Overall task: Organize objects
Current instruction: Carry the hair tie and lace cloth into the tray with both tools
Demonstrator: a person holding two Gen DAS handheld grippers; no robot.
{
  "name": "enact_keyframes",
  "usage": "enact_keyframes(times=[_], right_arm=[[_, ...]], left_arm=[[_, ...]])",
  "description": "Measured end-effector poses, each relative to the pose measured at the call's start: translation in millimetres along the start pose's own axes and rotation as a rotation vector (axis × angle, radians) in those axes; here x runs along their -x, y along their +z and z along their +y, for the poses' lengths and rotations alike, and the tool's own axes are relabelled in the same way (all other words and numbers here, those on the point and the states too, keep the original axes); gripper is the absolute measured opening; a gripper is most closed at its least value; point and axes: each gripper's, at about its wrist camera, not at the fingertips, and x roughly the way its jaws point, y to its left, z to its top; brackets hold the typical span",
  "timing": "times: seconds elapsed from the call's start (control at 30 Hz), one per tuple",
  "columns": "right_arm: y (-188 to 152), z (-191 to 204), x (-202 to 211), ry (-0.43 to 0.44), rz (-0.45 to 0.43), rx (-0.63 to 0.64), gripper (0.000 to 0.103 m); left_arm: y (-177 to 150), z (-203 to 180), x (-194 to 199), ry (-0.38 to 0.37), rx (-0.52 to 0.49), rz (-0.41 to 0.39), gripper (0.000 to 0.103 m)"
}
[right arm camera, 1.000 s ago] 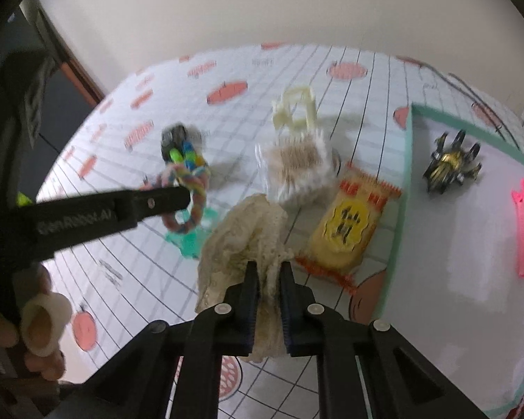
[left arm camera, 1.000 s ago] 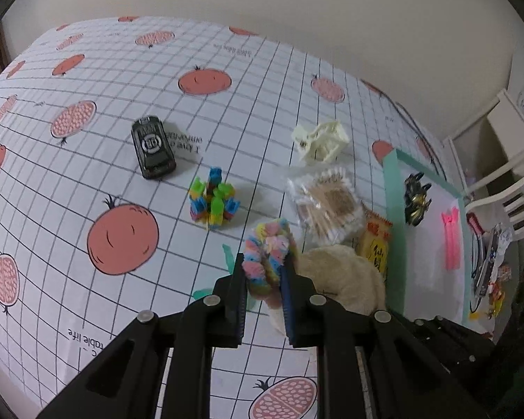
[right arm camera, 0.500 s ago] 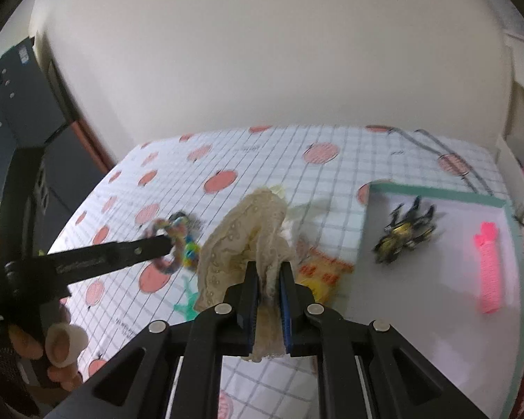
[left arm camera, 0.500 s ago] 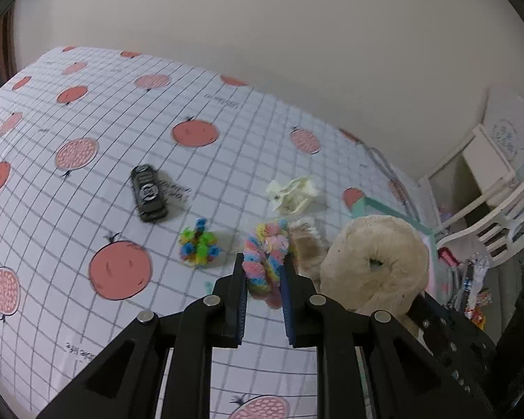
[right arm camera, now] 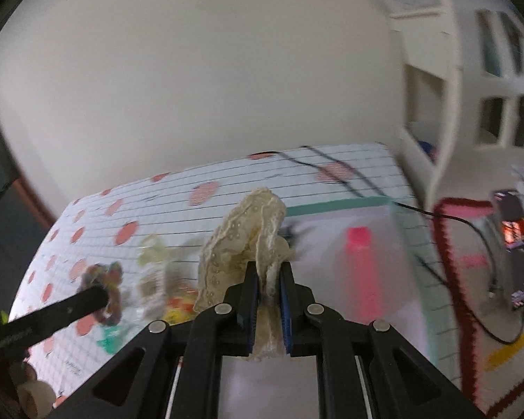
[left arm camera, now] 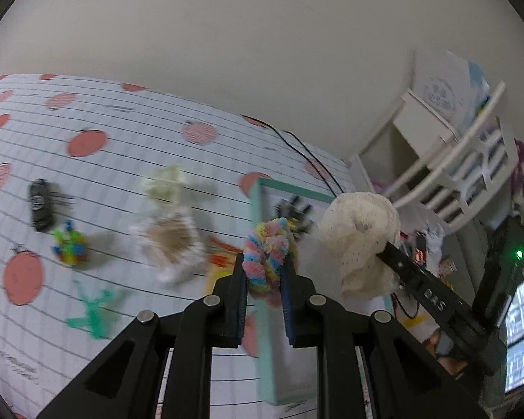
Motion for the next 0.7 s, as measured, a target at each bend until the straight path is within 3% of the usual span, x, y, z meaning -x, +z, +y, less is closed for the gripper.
enact_keyframes(times=[0.3, 0.7], right_arm=[[-5, -45, -11, -0.075, 0.016, -0.077, 0.012], [-12, -47, -37, -0.095, 0.065, -0.055, 0.012]], left_arm=[[-17, -43, -49, -0.038, -0.081, 0.055, 0.018], [-36, -54, -98, -0.008, -0.094, 0.133, 0.018]])
